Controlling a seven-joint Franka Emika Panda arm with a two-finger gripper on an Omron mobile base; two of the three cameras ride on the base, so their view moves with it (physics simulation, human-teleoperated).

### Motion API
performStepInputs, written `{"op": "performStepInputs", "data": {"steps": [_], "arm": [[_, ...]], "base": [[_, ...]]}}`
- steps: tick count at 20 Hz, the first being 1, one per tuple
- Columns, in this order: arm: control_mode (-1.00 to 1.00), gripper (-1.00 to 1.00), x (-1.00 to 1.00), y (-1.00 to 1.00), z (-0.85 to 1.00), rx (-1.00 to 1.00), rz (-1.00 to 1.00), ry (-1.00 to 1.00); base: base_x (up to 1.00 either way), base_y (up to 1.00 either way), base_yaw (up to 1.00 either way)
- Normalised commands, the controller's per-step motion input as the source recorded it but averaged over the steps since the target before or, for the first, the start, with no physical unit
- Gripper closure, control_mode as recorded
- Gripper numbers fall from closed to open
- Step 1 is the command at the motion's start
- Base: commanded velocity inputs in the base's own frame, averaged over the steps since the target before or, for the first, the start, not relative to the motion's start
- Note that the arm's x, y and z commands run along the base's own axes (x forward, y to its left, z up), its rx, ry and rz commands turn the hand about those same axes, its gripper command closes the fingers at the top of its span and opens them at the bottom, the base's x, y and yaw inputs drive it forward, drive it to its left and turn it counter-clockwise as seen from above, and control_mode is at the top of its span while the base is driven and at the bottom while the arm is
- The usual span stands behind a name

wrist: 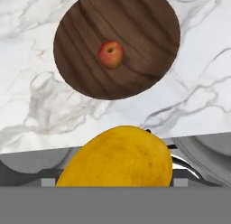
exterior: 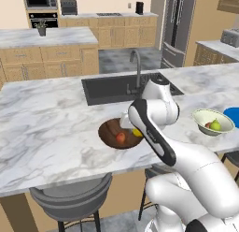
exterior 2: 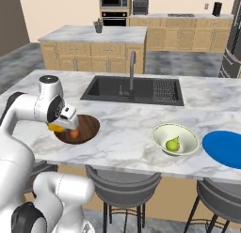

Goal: Take the fruits from the plate on the dining counter and place two fruits in each bowl.

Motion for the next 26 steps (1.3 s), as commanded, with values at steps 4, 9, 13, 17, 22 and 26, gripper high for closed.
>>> {"op": "performStepInputs", "data": {"steps": [4,9,13,17,22,26], "arm": [[1.00,1.00,0.00,0.00,0.00,0.00,0.00,0.00],[-1.00,1.00,0.21,0.01,0.01,0.00,0.00,0.05],[-1.00,1.00,0.90,0.00,0.06,0.00,0.00,0.24],[-1.00,1.00,1.00,0.11,-0.05,-0.06,0.00,0.27],[-1.00,1.00,0.87,0.36,-0.10,-0.16,-0.07,0.29],[-1.00,1.00,0.57,0.04,-0.64,-0.06,-0.04,0.02]], "base": [[0.00,0.00,0.00],[0.04,0.00,0.00],[0.00,0.00,0.00],[0.00,0.00,0.00],[0.00,0.00,0.00],[0.00,0.00,0.00]]}}
